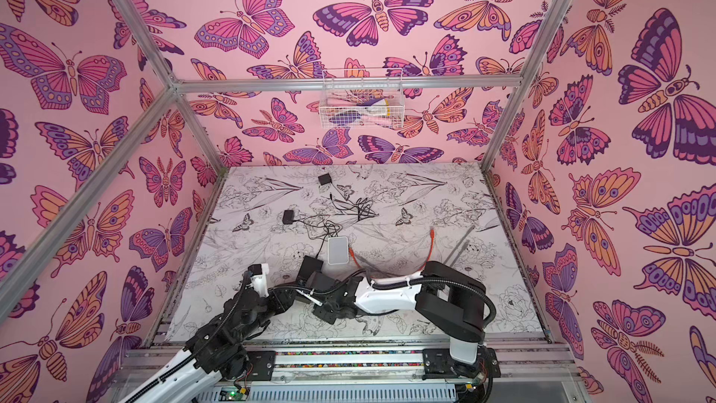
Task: Insert the plug into the switch port
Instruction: 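Open the right gripper and pull it back from the switch, then move the right gripper to the white router and grasp the grey cable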
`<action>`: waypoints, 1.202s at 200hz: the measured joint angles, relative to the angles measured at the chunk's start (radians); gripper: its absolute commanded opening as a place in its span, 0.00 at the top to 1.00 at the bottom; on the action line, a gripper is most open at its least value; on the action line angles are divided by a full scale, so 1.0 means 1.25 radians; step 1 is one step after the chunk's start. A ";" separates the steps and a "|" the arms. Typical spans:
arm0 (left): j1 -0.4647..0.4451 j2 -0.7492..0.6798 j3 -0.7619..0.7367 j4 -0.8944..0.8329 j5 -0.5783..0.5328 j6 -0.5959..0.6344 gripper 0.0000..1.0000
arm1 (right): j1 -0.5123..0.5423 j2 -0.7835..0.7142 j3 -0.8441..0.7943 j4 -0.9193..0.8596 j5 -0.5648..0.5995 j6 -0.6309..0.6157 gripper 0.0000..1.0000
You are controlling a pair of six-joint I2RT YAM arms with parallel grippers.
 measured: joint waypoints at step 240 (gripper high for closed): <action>-0.004 0.001 0.061 -0.186 0.011 0.096 0.49 | -0.389 0.005 0.013 -0.215 0.112 0.080 0.68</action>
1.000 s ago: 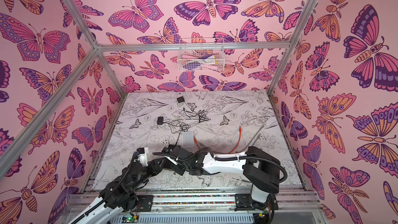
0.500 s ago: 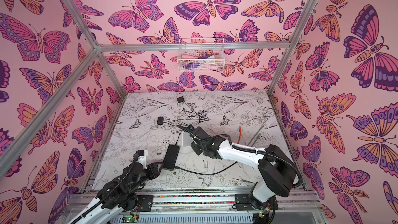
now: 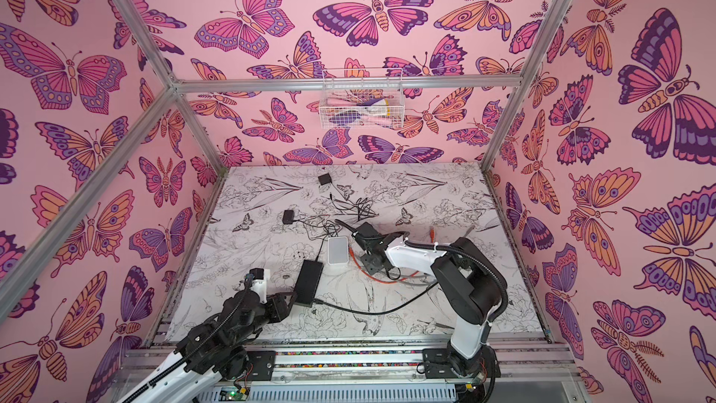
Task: Insert the plug into the switch port
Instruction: 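Move the right gripper to the white router and grasp the grey cable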
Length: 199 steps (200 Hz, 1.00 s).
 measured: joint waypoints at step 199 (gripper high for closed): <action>-0.001 -0.016 -0.003 0.005 0.003 0.004 0.49 | -0.005 -0.094 -0.005 0.031 -0.228 -0.027 0.74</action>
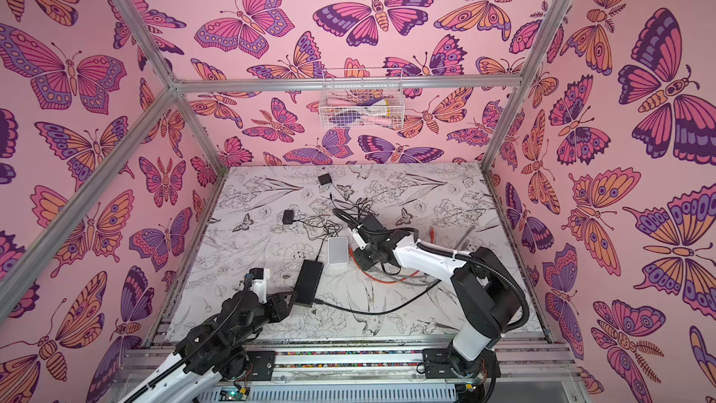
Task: Insert the plug into the switch port
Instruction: 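Move the right gripper to the white router and grasp the grey cable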
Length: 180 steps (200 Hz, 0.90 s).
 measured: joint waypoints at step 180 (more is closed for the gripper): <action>0.000 -0.005 -0.002 0.000 0.000 0.001 0.49 | 0.000 0.111 0.028 -0.042 0.072 -0.005 0.90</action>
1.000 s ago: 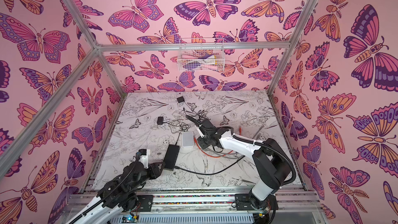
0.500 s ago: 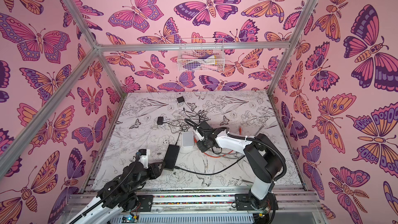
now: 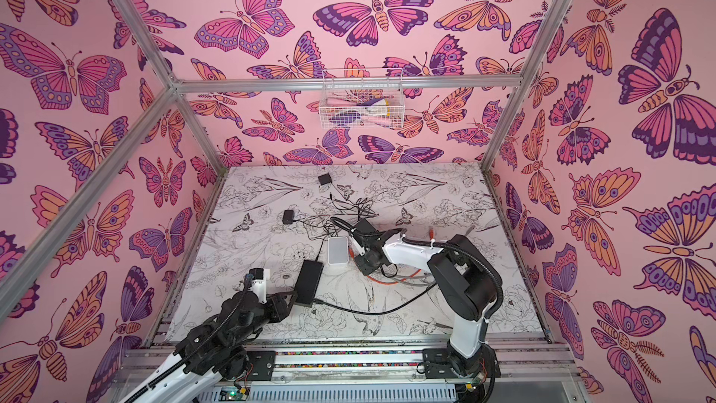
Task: Insert the plug into the switch port
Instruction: 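Lift the grey ethernet plug with the right gripper toward the left gripper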
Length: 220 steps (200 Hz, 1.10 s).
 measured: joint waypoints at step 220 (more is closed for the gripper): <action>0.000 0.015 0.034 0.321 0.117 0.101 0.47 | 0.000 -0.544 -0.197 0.141 0.080 -0.087 1.00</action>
